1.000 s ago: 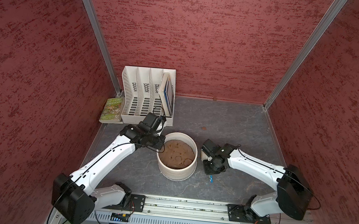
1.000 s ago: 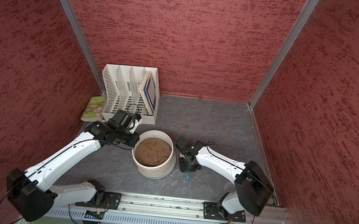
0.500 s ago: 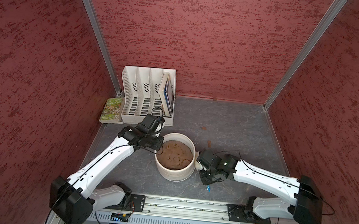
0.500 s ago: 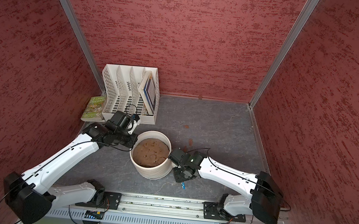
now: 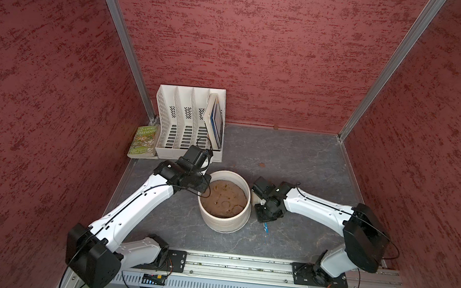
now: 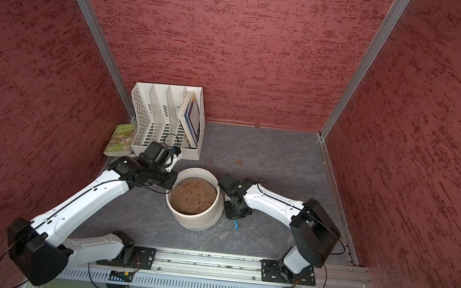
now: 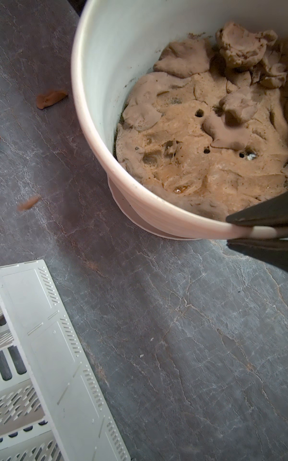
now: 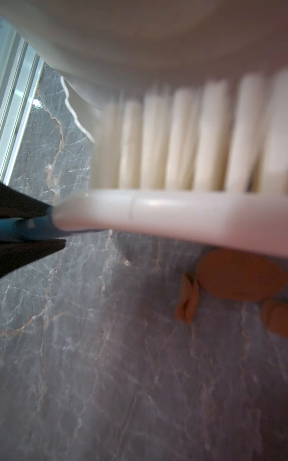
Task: Scrub the dried mud off the ceramic pot
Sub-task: Brush off the soil from the pot.
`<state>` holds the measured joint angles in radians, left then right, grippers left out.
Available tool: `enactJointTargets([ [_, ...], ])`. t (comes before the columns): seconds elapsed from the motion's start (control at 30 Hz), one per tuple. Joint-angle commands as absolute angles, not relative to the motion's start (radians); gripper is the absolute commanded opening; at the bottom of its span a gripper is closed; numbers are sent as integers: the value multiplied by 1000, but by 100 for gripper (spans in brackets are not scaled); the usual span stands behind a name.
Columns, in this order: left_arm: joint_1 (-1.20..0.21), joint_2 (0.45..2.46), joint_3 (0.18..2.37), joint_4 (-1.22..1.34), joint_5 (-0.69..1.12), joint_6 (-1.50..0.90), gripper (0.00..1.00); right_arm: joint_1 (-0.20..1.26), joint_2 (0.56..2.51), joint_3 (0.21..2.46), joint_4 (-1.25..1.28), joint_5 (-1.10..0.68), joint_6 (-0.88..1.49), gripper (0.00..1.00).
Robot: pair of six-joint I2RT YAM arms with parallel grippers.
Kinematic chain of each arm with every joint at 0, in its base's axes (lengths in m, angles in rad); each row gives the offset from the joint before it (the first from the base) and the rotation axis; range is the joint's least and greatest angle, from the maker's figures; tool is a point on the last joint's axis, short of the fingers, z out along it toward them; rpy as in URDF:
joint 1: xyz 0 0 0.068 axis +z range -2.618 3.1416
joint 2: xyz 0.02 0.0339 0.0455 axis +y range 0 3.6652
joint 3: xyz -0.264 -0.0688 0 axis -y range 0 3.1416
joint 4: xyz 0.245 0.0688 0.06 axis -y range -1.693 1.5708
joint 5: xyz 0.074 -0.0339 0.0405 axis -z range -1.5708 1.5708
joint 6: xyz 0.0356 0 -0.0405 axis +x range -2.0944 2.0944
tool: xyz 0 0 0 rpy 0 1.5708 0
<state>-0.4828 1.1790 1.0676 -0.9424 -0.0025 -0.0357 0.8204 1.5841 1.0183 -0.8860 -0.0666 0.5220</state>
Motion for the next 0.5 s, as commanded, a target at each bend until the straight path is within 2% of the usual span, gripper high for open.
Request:
enactJointTargets([
  [0.0,-490,1160,1065,-861,20,-47,0,793,1565,1024,-866,-57,496,0],
  [0.2,-487,1152,1051,-867,2,-45,0,804,1472,999,-908,-43,508,0],
  [0.33,-488,1148,1045,-849,0,-44,0,929,1350,969,-913,-58,532,0],
  [0.47,-488,1175,1067,-842,-8,-40,0,963,1294,910,-943,-5,603,0],
])
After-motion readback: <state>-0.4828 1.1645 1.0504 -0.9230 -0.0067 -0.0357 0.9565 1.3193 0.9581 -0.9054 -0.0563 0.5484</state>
